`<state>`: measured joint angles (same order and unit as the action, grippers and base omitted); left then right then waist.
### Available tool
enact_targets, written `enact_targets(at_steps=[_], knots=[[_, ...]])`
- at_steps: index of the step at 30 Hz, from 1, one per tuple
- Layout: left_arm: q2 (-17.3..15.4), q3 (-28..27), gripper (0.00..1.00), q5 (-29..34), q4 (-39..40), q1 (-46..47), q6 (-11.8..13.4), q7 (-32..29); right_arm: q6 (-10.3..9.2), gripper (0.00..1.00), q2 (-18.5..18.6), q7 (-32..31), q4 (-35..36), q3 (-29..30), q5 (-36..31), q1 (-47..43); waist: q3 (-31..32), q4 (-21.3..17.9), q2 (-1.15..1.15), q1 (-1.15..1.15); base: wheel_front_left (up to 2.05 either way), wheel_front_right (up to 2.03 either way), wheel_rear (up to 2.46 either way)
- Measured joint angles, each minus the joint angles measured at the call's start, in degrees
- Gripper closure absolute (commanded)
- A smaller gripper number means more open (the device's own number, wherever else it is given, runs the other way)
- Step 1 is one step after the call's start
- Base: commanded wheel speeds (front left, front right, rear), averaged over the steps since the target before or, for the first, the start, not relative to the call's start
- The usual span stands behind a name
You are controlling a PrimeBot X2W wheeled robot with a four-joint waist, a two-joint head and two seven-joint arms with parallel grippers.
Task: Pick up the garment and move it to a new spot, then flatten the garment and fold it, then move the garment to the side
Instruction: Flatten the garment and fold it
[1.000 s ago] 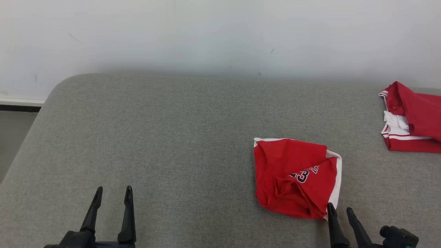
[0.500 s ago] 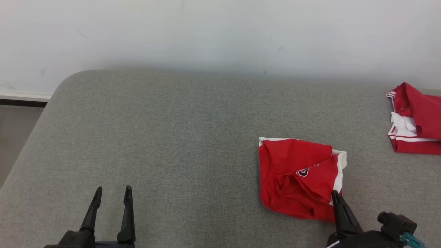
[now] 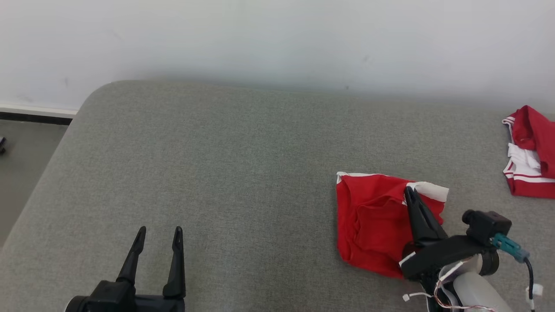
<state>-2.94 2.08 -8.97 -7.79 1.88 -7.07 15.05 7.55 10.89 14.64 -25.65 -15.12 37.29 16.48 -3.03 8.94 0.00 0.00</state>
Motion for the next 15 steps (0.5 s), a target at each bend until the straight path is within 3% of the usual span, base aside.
enact_targets(at_steps=[9,10,11,12,15], knots=[[0.01,2.61,0.0,-0.94,-0.91,1.77,0.27,0.0,0.0,1.0,-0.9,-0.34,-12.45,-2.9,0.51,10.27,-1.39,3.04,0.0,0.0,0.0,0.0,0.0],[0.01,2.77,0.0,-1.02,-1.0,1.81,0.34,0.0,0.0,0.91,-1.23,-0.31,-13.84,-3.22,0.99,11.11,-1.55,3.27,0.0,0.0,0.0,0.0,0.0],[0.01,2.86,0.0,-1.03,-1.09,1.83,0.52,0.0,0.0,0.64,-1.52,-0.26,-15.34,-3.61,1.14,11.89,-1.68,3.48,0.0,0.0,0.0,0.0,0.0],[0.0,2.99,0.0,-1.04,-1.15,1.91,0.52,0.0,0.0,0.0,-1.8,-0.22,-16.51,-3.93,1.53,12.5,-1.78,3.66,0.0,0.0,0.0,0.0,0.0],[0.01,3.21,0.0,-1.11,-1.4,2.07,0.52,0.0,0.0,0.0,-2.2,0.08,-18.86,-4.88,1.96,13.79,-1.79,4.01,0.0,0.0,0.0,0.0,0.0]])
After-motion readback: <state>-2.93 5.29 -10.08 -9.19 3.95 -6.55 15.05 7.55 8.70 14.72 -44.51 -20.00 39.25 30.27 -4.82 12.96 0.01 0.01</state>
